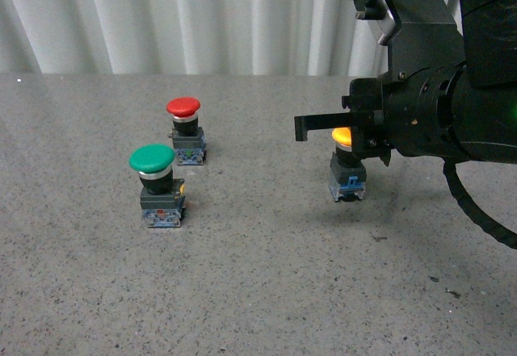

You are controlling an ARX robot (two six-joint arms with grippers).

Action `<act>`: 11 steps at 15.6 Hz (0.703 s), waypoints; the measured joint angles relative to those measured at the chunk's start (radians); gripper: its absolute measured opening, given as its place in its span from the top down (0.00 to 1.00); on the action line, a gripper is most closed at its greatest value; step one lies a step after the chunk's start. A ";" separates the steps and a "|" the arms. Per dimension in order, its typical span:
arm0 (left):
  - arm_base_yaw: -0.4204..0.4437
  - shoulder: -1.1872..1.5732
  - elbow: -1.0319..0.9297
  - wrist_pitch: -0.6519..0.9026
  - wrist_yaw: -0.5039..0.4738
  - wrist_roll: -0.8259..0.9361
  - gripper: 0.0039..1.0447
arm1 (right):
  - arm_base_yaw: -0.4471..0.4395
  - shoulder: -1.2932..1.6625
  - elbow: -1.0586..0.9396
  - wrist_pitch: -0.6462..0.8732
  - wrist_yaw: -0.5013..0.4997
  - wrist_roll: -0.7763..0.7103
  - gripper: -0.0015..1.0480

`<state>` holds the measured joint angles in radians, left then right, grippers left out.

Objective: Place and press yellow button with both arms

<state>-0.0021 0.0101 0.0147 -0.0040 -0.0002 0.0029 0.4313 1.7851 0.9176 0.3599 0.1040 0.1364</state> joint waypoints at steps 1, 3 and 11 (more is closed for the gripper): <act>0.000 0.000 0.000 0.000 0.000 0.000 0.06 | 0.000 0.005 0.008 -0.019 0.005 -0.002 0.98; 0.000 0.000 0.000 0.000 0.000 0.000 0.06 | 0.000 0.006 0.021 -0.043 0.010 -0.004 0.98; 0.000 0.000 0.000 0.000 0.000 0.000 0.06 | -0.032 -0.213 -0.006 0.159 0.018 0.175 0.98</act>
<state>-0.0021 0.0101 0.0147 -0.0040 -0.0002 0.0029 0.3996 1.5719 0.9112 0.5194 0.1219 0.3115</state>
